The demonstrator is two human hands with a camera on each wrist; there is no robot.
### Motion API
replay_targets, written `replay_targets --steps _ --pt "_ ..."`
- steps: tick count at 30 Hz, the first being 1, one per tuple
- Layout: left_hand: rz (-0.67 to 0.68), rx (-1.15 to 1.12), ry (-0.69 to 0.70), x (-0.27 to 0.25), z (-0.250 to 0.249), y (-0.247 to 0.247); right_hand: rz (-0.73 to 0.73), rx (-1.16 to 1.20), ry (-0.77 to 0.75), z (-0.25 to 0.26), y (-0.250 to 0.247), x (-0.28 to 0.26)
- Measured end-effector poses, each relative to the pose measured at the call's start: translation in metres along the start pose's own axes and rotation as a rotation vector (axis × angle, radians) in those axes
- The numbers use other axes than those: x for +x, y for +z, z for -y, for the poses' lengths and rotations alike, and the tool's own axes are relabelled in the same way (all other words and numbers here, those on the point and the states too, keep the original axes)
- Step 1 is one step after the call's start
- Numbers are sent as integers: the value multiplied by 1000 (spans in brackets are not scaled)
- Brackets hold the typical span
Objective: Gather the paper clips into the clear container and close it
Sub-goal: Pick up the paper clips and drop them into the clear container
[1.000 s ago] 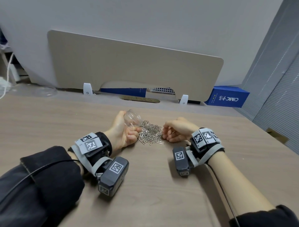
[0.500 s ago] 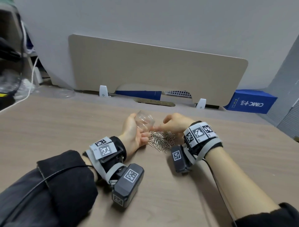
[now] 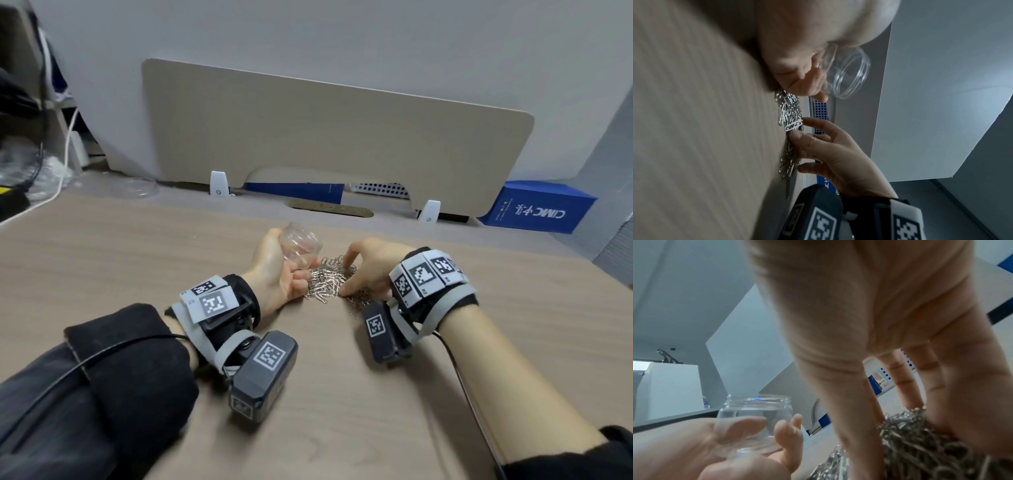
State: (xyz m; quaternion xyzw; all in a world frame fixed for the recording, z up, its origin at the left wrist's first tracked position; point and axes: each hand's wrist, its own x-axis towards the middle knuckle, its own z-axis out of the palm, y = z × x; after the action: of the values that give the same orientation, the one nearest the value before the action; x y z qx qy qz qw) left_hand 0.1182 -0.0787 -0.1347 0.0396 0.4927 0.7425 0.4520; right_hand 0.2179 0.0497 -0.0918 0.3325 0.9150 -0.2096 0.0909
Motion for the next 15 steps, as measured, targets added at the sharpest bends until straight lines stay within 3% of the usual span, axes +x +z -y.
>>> replay_targets --steps 5,15 --pt "37 36 -24 -4 1 2 -17 185 53 -6 4 9" --pt "154 132 -34 -7 0 2 -94 387 9 -16 -1 13"
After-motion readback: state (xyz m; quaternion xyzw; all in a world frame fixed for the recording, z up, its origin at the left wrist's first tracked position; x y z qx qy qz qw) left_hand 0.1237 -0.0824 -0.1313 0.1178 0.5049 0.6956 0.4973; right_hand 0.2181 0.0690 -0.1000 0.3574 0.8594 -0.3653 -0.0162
